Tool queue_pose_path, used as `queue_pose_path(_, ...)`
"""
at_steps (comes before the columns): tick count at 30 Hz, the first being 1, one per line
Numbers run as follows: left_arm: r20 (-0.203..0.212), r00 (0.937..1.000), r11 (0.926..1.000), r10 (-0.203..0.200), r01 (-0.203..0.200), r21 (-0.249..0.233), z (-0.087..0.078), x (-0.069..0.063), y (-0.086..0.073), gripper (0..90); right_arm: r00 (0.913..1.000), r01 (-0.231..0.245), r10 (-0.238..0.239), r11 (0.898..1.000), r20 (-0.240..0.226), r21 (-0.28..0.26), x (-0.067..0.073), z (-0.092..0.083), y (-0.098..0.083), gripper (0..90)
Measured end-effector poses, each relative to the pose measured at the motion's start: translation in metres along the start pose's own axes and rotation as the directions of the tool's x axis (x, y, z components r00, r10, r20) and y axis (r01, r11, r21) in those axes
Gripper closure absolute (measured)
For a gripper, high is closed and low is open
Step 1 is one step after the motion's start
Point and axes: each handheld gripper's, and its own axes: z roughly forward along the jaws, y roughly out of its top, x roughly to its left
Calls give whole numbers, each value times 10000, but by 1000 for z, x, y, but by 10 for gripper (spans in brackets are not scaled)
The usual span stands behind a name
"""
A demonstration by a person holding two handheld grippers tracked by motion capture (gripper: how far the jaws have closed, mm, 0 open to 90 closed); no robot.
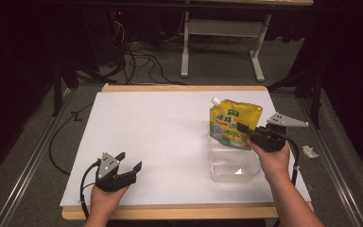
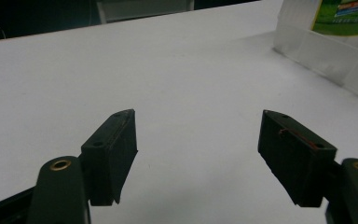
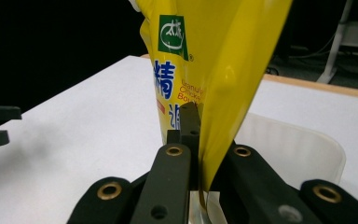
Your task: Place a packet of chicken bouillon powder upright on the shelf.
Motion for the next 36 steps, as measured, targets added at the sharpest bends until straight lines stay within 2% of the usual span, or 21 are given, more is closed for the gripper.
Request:
queue_pose_path(6,-15,10000,10000,-63,63,-14,0,1,0,284,9994,-296,292,9994,158,202,-12,12,-14,900)
queue_pose_path(9,-3,10000,10000,-79,79,10,0,2,-1,284,9987,-494,492,9987,144,134,-16,11,-18,900)
queue_pose_path(10,-1,10000,10000,-81,81,9,0,2,-1,284,9986,-510,504,9981,186,339,-18,10,-18,895)
queue_pose_path(12,1,10000,10000,-89,89,-1,0,1,-1,284,9981,-598,590,9962,154,640,-21,8,-19,875)
queue_pose_path(14,24,10000,10000,-75,75,8,0,1,-1,285,9972,-699,672,9939,336,857,-24,6,-22,845)
queue_pose_path(16,70,10000,10000,-51,50,36,0,0,0,285,9969,-667,620,9926,487,1012,-24,4,-26,769)
queue_pose_path(20,171,9998,10000,53,-54,37,1,-3,1,285,9931,-503,439,9971,1086,571,-15,-11,-26,532)
queue_pose_path(24,356,9993,9999,129,-132,83,1,-7,1,284,9876,-195,168,9997,1563,162,-4,-30,-20,373)
queue_pose_path(26,479,9987,9998,154,-160,113,2,-8,2,281,9861,19,-18,10000,1662,-5,3,-39,-17,307)
queue_pose_path(31,823,9962,9994,295,-307,132,2,-14,3,277,9865,491,-439,9984,1577,-292,29,-52,-11,158)
queue_pose_path(36,1007,9941,9990,400,-417,147,2,-17,4,276,9910,1042,-1019,9943,866,-225,61,-46,-7,116)
